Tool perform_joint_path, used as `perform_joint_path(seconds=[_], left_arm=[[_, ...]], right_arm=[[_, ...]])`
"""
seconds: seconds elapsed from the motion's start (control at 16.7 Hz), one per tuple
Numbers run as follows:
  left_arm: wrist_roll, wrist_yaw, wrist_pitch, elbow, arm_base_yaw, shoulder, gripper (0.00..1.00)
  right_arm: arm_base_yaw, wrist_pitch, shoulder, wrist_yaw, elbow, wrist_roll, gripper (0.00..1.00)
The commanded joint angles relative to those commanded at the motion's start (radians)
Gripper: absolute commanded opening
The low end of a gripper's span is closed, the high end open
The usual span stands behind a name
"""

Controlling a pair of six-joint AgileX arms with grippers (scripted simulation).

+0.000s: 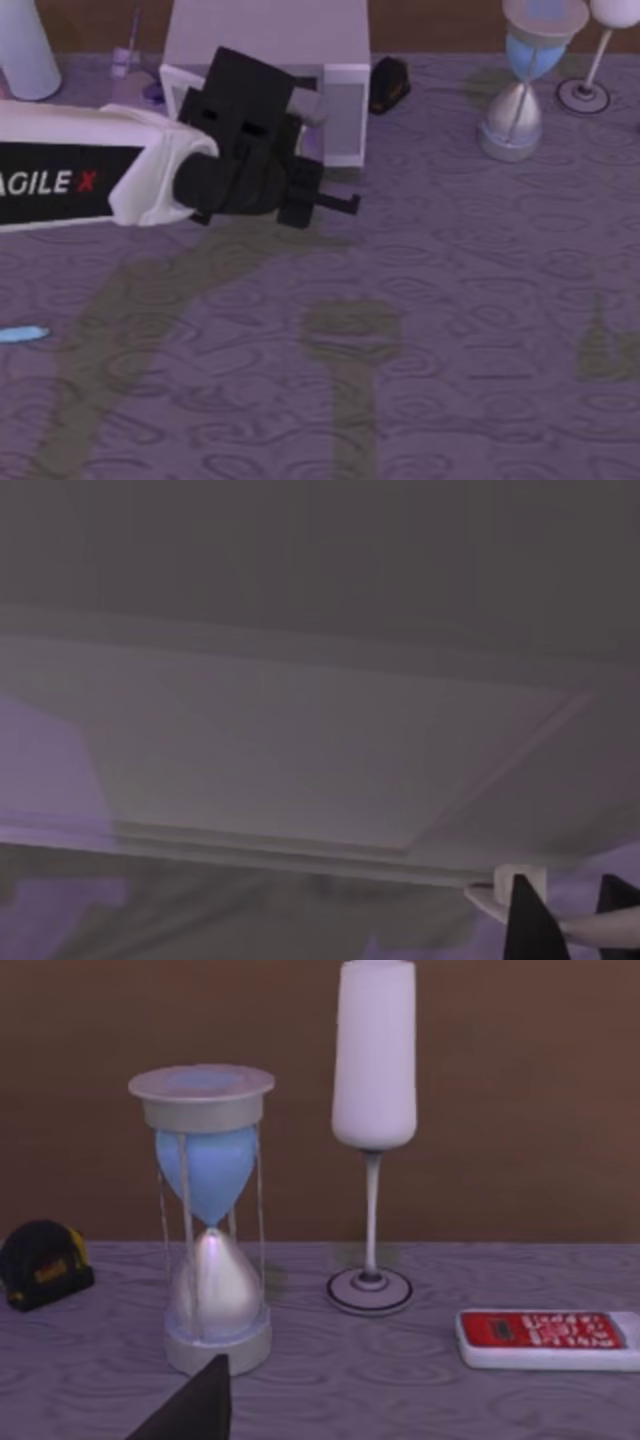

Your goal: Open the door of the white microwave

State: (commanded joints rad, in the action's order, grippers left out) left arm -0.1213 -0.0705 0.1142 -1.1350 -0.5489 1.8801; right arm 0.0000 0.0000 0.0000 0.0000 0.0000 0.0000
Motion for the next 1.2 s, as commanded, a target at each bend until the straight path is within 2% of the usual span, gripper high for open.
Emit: perform_joint_path(seconds=[1.02, 1.2], left_arm=[[0.000, 0.000, 0.000, 0.000, 0.000, 0.000, 0.00], [0.005, 0.015, 0.000, 0.005, -0.003, -0.003, 0.00]], right_arm=[[0.000, 0.000, 0.000, 0.000, 0.000, 0.000, 1.00], [0.000, 0.000, 0.000, 0.000, 0.000, 0.000, 1.00]])
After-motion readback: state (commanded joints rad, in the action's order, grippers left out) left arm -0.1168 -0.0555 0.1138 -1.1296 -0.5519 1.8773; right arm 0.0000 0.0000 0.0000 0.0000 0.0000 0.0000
